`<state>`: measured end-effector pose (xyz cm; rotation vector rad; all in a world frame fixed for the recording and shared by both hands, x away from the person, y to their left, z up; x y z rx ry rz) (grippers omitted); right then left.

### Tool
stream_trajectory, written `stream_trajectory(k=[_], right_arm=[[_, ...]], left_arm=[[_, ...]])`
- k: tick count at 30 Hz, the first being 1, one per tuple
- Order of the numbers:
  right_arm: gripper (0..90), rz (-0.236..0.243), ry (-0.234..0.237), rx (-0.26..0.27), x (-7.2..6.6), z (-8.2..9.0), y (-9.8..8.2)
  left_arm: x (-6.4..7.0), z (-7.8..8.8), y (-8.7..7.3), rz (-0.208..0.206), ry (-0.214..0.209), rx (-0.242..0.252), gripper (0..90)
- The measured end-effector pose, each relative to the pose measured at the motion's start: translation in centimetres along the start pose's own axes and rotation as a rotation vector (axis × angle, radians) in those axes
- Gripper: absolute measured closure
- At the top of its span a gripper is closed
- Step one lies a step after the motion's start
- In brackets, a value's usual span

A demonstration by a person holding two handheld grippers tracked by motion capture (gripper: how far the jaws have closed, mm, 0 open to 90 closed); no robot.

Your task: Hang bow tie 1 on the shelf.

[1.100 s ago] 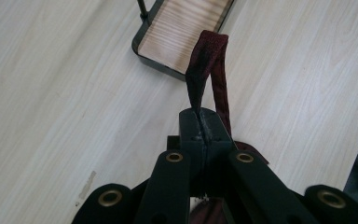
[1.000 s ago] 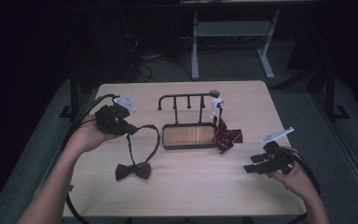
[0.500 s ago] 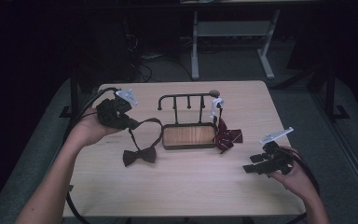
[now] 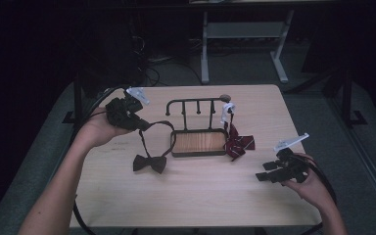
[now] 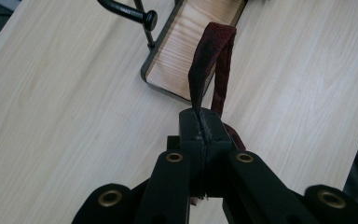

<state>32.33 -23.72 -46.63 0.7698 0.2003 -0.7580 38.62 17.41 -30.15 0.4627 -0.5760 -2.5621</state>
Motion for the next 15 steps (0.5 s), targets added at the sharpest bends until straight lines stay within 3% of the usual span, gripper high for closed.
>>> stream_trajectory(k=[15], right_arm=[[38.2,0.007,-0.002,0.005,-0.1,0.2,0.1]], left_arm=[[-0.9,0.7,1.2,0.008,0.013,0.0,89.8]])
Point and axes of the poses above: each handheld gripper's, and its own axes: z roughly backward along the jaws, y roughly out of its top, x roughly to its right, the point moved 5 cm from there along -z, roughly forward along the jaws, and after that the axes turned 10 degrees about y, right-handed, at the moved point
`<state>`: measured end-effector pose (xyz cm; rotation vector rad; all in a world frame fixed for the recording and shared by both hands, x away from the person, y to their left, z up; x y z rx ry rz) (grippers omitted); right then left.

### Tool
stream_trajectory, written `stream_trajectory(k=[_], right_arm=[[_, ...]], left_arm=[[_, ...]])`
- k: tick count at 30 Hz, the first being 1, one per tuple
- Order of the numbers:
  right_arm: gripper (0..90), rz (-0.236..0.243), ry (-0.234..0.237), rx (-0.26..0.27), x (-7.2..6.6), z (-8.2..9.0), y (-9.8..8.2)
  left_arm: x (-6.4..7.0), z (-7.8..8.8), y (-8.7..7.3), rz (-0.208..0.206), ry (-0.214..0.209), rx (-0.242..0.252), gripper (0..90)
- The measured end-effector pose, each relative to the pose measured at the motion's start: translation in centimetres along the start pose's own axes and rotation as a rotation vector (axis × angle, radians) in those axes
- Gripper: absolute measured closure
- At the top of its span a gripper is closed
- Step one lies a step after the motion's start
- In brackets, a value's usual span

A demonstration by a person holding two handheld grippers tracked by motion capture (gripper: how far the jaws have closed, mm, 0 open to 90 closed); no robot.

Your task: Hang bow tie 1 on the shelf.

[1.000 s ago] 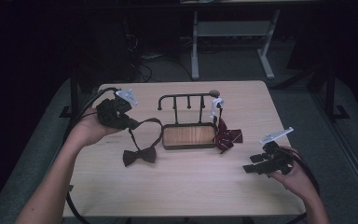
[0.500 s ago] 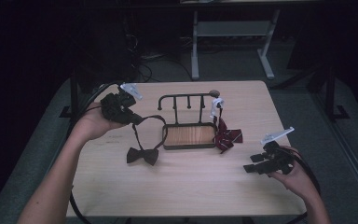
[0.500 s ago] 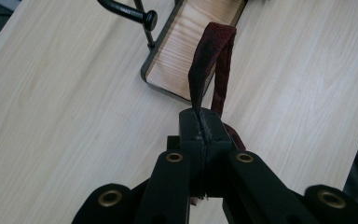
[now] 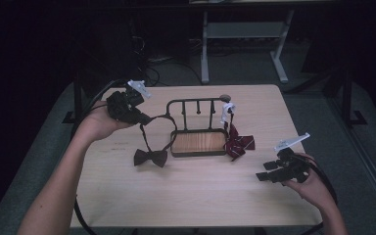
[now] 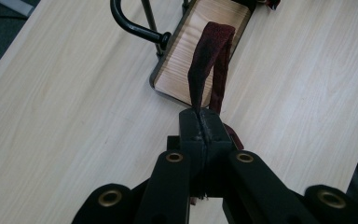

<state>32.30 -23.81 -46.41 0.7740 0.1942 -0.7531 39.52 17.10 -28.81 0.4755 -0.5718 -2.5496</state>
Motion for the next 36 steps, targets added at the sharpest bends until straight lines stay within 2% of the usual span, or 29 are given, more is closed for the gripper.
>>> stream_trajectory(k=[7,12,18,22,31,36], right_arm=[[38.2,-0.001,-0.002,-0.001,-0.1,0.1,0.0],[38.2,0.0,-0.001,0.0,0.0,0.2,0.0],[38.2,-0.008,-0.002,0.003,0.0,0.2,0.0],[38.2,-0.007,0.0,0.004,0.0,0.2,0.0],[38.2,-0.006,0.002,0.007,0.1,0.4,0.0],[38.2,-0.007,0.004,0.007,0.2,0.3,0.0]], left_arm=[[-0.6,0.1,0.6,0.004,0.006,0.0,89.8],[-1.3,-0.2,1.0,0.031,0.006,-0.005,89.8],[-2.0,-0.8,1.5,0.039,0.01,-0.017,89.7],[-2.4,-1.1,1.8,0.04,0.017,-0.032,89.7],[-3.7,-1.9,2.1,0.08,0.023,-0.056,89.7],[-4.1,-2.5,2.1,0.088,0.03,-0.082,89.7]])
Point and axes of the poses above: each handheld gripper's, and its own axes: z roughly backward along the jaws, y roughly out of its top, x roughly to its right, the point moved 5 cm from there along -z, roughly forward along the jaws, and after that the axes turned 10 degrees about y, right-handed, at the moved point
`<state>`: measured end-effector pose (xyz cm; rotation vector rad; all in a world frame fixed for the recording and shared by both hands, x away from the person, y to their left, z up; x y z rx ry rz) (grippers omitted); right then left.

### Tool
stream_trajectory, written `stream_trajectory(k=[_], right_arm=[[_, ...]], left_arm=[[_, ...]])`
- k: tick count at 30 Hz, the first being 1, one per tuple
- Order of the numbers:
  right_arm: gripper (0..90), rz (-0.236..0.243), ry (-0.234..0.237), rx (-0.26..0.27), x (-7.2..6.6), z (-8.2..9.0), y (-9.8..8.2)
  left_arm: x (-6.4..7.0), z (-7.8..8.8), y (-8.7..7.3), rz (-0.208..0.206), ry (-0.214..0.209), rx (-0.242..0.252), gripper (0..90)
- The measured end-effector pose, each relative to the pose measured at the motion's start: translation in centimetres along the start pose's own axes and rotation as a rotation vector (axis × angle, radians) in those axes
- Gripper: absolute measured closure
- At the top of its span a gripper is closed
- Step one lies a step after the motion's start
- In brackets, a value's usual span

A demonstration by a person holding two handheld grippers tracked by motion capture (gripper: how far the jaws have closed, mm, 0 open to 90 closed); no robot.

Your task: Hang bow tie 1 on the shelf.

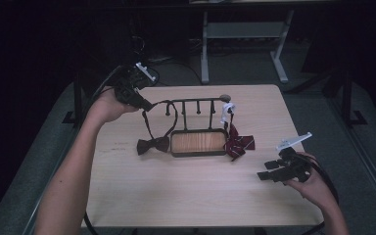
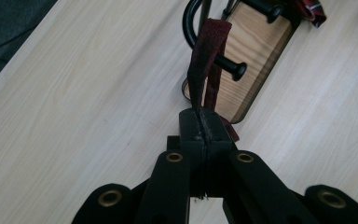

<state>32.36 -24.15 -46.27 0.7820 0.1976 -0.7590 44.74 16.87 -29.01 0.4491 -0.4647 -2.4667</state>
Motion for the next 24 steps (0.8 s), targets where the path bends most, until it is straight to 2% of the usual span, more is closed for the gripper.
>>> stream_trajectory(k=[12,24], right_arm=[[38.2,0.003,0.001,0.0,0.0,0.0,0.0],[38.2,-0.002,-0.005,0.006,-0.1,0.3,-0.3]], left_arm=[[-0.3,-1.0,0.0,0.012,0.016,-0.038,89.6],[0.2,-1.4,0.2,-0.012,0.021,-0.06,83.4]])
Point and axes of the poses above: each handheld gripper's, and its own axes: z roughly backward along the jaws, y roughly out of its top, x roughly to its right, the point moved 5 cm from there along -z, roughly forward along the jaws, and after that the axes turned 10 degrees about y, right-handed, at the moved point
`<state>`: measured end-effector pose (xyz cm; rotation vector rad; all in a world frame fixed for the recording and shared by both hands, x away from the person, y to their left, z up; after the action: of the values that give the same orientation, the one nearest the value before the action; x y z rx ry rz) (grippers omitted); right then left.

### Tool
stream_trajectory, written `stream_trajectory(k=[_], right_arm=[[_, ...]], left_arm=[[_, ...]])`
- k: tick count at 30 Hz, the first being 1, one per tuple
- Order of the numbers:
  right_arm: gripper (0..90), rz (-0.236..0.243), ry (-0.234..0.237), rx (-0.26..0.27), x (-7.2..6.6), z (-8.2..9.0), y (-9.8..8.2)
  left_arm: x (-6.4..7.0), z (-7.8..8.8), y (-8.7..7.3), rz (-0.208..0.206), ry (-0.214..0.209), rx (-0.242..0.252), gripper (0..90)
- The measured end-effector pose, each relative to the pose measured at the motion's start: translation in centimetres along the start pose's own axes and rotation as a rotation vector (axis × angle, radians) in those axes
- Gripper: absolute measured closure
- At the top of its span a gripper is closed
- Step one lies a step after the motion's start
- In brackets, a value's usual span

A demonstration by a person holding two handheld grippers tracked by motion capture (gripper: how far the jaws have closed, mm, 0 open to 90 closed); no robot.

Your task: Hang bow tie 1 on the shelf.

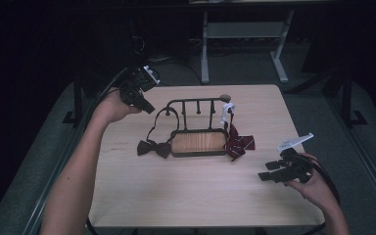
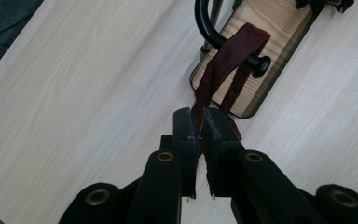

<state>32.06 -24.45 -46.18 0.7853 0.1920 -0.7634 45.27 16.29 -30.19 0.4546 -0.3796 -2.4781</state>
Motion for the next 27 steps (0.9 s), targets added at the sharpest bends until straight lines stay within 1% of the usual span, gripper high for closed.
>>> stream_trajectory(k=[4,6,8,13,14,15,18,24,27], right_arm=[[38.1,-0.006,-0.005,0.011,0.1,0.3,-0.1],[37.8,-0.005,-0.008,0.011,0.2,0.2,-0.1],[37.6,-0.007,-0.007,0.006,0.2,0.1,-0.1],[36.4,-0.005,-0.012,0.006,0.3,0.0,-0.1],[36.3,-0.007,-0.014,0.005,0.3,0.0,-0.1],[36.3,-0.007,-0.015,0.005,0.3,0.1,-0.1],[35.6,-0.009,-0.019,0.009,0.4,0.2,-0.1],[34.4,-0.009,-0.025,0.011,0.5,0.2,-0.2],[34.2,-0.013,-0.026,0.014,0.5,0.3,-0.2]], left_arm=[[0.2,0.2,-0.2,-0.004,-0.003,0.015,82.3],[0.2,0.2,-0.5,-0.008,-0.003,0.011,81.2],[0.3,0.2,-0.8,0.008,-0.006,0.022,80.5],[0.3,0.3,-1.7,0.011,-0.013,0.025,78.9],[0.3,0.4,-1.9,0.007,-0.011,0.022,78.4],[0.3,0.4,-2.0,0.005,-0.012,0.028,77.9],[0.5,0.6,-2.4,0.008,-0.018,0.036,76.7],[1.1,0.6,-3.2,-0.011,-0.026,0.046,72.9],[1.5,0.6,-3.5,-0.009,-0.031,0.057,71.2]])
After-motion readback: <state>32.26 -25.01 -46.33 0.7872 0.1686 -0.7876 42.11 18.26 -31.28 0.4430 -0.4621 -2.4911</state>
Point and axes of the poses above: each handheld gripper's, and its own axes: z roughly backward along the jaws, y roughly out of its top, x roughly to its right, the point moved 5 cm from there along -z, roughly forward along the jaws, and after that the axes turned 10 degrees about y, right-handed, at the moved point
